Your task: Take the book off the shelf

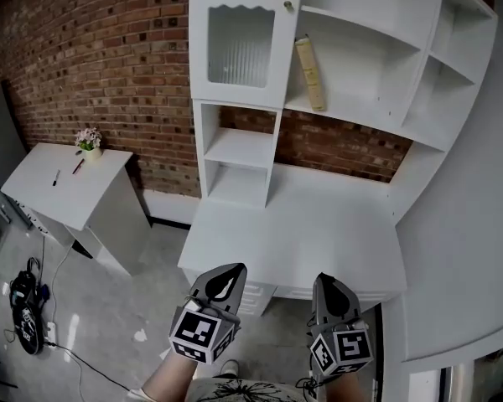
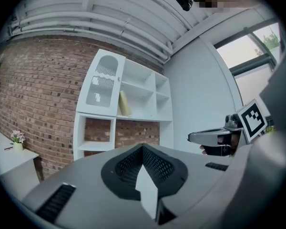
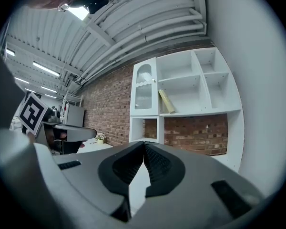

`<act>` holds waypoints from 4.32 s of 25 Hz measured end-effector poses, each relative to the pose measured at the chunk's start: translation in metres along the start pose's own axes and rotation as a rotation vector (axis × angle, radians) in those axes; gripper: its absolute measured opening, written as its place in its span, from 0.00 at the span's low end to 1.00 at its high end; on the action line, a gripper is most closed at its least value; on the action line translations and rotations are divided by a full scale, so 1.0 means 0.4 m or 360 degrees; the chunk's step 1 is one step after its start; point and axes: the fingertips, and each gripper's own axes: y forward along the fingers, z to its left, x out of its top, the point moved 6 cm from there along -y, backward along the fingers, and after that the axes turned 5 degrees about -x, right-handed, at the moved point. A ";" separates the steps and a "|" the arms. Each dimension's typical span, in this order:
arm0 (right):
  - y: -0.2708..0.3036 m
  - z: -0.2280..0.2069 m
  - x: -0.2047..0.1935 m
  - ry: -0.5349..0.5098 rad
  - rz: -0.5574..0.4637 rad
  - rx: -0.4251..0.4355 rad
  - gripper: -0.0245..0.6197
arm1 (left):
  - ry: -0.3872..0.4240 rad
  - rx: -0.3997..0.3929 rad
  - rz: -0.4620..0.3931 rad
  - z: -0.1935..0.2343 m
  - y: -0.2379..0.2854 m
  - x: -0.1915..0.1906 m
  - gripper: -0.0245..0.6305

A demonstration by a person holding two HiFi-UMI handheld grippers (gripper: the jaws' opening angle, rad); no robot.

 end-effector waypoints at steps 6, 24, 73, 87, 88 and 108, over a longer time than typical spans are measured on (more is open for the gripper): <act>0.147 0.020 -0.004 0.0007 0.0033 -0.0014 0.05 | -0.0035 0.0006 0.0031 0.138 0.065 -0.014 0.06; 0.628 -0.281 0.060 -0.0030 -0.0054 0.0098 0.05 | -0.0011 0.0141 -0.0005 0.311 0.540 0.042 0.06; 1.357 -0.383 0.526 -0.0442 0.0037 -0.0332 0.48 | 0.0132 -0.0118 -0.0156 0.613 0.830 0.155 0.06; 1.310 -0.395 0.527 -0.0473 -0.0026 -0.0387 0.38 | 0.0128 -0.0080 -0.0139 0.613 0.798 0.150 0.06; 1.297 -0.392 0.527 -0.0471 -0.0034 -0.0389 0.38 | 0.0124 -0.0081 -0.0138 0.611 0.791 0.149 0.06; 0.864 -0.305 0.498 -0.0389 -0.0235 -0.0352 0.38 | 0.0069 -0.0115 -0.0098 0.506 0.645 0.137 0.06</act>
